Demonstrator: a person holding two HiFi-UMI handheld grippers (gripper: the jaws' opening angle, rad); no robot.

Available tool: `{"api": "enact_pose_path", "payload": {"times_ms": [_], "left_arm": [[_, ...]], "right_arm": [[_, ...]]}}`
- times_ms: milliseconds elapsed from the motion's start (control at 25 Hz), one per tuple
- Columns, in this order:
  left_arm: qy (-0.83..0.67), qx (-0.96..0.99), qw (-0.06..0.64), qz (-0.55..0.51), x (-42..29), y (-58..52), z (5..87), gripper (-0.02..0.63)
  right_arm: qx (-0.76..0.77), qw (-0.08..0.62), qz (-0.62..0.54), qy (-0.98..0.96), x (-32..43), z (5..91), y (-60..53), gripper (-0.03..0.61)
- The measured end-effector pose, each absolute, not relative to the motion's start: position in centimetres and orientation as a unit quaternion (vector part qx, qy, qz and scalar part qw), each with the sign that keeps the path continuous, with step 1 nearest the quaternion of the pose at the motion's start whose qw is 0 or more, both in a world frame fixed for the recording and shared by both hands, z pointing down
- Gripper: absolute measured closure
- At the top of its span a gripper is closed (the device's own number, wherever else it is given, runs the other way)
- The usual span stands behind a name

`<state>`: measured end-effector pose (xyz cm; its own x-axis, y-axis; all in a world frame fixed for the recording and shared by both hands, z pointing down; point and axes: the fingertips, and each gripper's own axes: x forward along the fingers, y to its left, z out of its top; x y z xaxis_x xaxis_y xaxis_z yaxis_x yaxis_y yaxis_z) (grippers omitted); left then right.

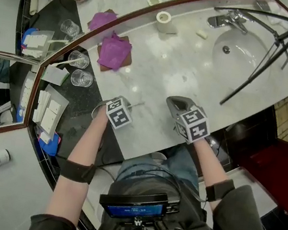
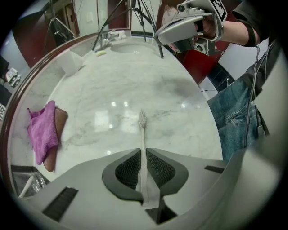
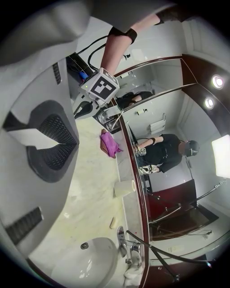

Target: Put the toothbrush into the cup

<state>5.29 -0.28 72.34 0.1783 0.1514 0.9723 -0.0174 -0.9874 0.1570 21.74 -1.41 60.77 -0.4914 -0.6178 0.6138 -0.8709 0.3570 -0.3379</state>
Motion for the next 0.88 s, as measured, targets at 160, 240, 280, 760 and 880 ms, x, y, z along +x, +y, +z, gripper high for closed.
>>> {"api": "enact_pose_path", "payload": {"times_ms": [160,240,280,760,880], "left_arm": [[0.017,0.779,0.069,0.623,5.5,-0.8,71.0,0.571],[0.001,0.788,0.07,0.611,5.5,-1.3,70.1,0.571],[-0.009,0.794,0.071,0.604,5.5,-1.5,69.6,0.571],[-0.155,0.865,0.087,0.469,5.8,-3.9,60.8,0.571],[-0.195,0.877,0.093,0.429,5.3,-3.8,59.0,0.57]], "right_arm": [[0.46,0.198,0.316,-0.805,21.6,60.8,-1.5,0.561],[0.457,0.199,0.313,-0.809,21.3,60.5,-1.7,0.561],[0.455,0.2,0.311,-0.81,21.1,60.4,-1.8,0.561],[0.419,0.208,0.282,-0.837,17.7,58.0,-2.0,0.561],[0.407,0.214,0.275,-0.844,16.8,57.6,-2.0,0.561]]}}
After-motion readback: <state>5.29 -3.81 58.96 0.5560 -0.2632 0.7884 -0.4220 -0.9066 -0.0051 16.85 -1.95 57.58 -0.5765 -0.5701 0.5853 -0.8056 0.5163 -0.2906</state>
